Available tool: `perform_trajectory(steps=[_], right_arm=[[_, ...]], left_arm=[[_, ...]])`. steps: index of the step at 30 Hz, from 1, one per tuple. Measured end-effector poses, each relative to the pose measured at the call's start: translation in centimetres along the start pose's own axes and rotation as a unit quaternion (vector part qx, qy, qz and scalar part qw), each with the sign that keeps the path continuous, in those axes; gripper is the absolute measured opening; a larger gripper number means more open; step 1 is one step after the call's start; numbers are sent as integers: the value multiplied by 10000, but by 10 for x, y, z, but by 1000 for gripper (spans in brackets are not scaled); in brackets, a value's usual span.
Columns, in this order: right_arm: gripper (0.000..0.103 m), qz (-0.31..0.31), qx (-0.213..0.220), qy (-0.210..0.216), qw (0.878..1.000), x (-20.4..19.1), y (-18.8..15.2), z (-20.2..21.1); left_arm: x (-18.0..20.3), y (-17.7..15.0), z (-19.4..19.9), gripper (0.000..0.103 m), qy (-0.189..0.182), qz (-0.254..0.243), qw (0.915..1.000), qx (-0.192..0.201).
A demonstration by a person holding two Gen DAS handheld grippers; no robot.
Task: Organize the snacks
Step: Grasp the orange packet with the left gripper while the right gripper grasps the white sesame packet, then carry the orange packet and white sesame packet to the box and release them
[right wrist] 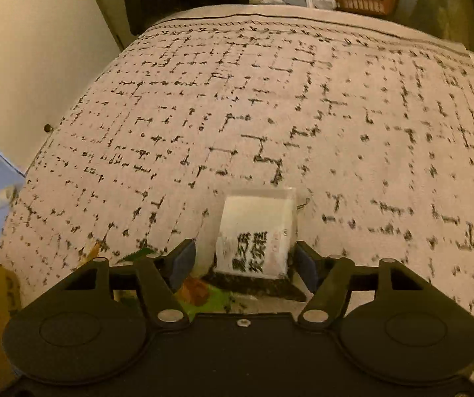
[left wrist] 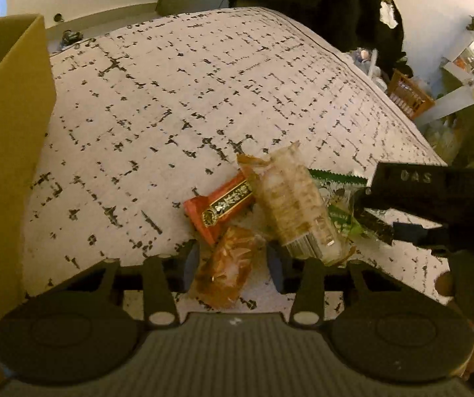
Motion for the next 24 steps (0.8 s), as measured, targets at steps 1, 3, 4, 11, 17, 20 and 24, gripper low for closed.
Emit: perform_trajectory(steps=[1,3,4,11,17,20,24], right_arm=[[69,93,4,-37,9999,-1,-1,0],[66,266,-18,-140,9995,-3,-3,-3],[63,291,-43,-216,9993,-1,-3,-2],[46,-311,83,-94,9994,15,0,16],[46,-484,430,21,9979,18,1,62],[46,-575,565,220,9965,14,1,78],[46,-441,596,383,9965,-2,-6,96]], left_arm=[[-4,-1,1,26,112,123,9999,-20],[-9,-2,2,22,114,284,9995,-87],[-11,-2,3,20,95,356,9993,-118],[-21,-1,8,18,51,698,9975,-121],[-33,11,36,18,49,934,9953,262],[-36,19,58,18,-17,963,9940,520],[-38,25,82,18,-89,1008,9924,705]])
Point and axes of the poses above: each gripper's, at about its wrist camera, not at the fingertips, and z roughly against the way its jaws point, x to its right, y to its top, the point moved 7 cm from there along -z, roughly the way its jaws point, and after that the axes turned 8 degrees about y, right-handed, at the moved point
